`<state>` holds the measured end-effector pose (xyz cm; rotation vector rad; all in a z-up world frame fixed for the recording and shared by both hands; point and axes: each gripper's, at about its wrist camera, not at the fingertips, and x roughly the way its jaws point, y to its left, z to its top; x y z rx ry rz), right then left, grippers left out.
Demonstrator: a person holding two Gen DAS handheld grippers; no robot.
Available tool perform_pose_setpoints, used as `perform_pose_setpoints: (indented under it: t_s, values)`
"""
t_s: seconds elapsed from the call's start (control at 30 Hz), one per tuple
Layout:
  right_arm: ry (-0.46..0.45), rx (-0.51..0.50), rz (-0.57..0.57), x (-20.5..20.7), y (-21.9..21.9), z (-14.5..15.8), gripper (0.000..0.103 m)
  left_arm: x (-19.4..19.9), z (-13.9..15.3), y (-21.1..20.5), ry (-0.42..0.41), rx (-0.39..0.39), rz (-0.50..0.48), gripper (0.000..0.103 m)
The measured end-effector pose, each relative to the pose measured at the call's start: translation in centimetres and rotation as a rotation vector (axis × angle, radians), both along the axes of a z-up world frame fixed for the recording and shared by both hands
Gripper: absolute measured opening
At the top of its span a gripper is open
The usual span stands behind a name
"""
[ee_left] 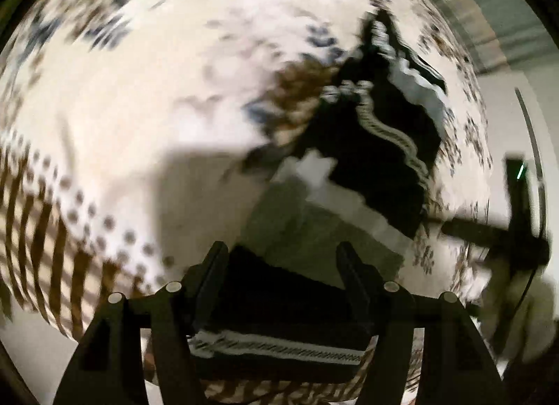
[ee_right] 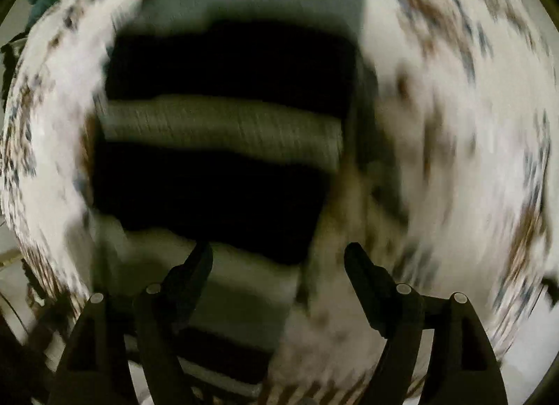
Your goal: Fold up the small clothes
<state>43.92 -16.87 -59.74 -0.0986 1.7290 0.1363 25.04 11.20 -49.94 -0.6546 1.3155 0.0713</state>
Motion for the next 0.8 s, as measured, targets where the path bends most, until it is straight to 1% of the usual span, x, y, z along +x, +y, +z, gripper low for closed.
perform_pose_setpoints:
  t_s: [0.07,0.1,0.17,0.23,0.37,0.47,0.53,0.6,0.7,0.77,0.8]
  values:
    - [0.043,0.011,-0.038,-3.1,-1.5,-0.7,0.079,1.1,0.7,-1.3,-0.006,0.052,-0.043,0.062]
    - [0.05,0.023,-0.05,-4.0,-1.9,-0.7,0.08,1.5,0.8,-1.8,-0.009,0.068,-0.059,0.062]
    - [0.05,0.043,-0.071,-5.9,-2.8,-0.7,0.093,2.1,0.7,-2.6,-0.006,0.091,-0.082,0.062]
    - [0.045,0.065,-0.07,-6.9,-3.2,-0.6,0.093,2.7,0.0,-3.5,0.006,0.11,-0.102,0.062]
    - [0.034,0.083,-0.053,-8.0,-2.9,-1.3,0.093,3.2,-2.6,-4.8,0.036,0.137,-0.15,0.062]
    - [0.049,0.123,-0.089,-8.1,-2.7,-2.6,0.093,3.0,-6.1,-5.2,0.079,0.144,-0.175,0.061]
    - [0.063,0.141,-0.105,-8.4,-2.7,-3.4,0.093,2.6,-7.1,-5.2,0.073,0.147,-0.177,0.062]
    - [0.069,0.138,-0.097,-9.1,-2.5,-4.2,0.093,2.2,-7.4,-5.3,0.045,0.15,-0.192,0.067]
    - [0.085,0.103,-0.078,-9.8,-2.3,-5.4,0.093,2.2,-7.3,-5.5,0.035,0.142,-0.224,0.078]
    - [0.093,0.101,-0.103,-10.4,-2.3,-6.0,0.093,2.5,-7.7,-5.9,0.035,0.139,-0.259,0.096]
    - [0.095,0.1,-0.116,-10.6,-2.5,-6.1,0.093,2.9,-8.0,-6.3,0.04,0.145,-0.293,0.1]
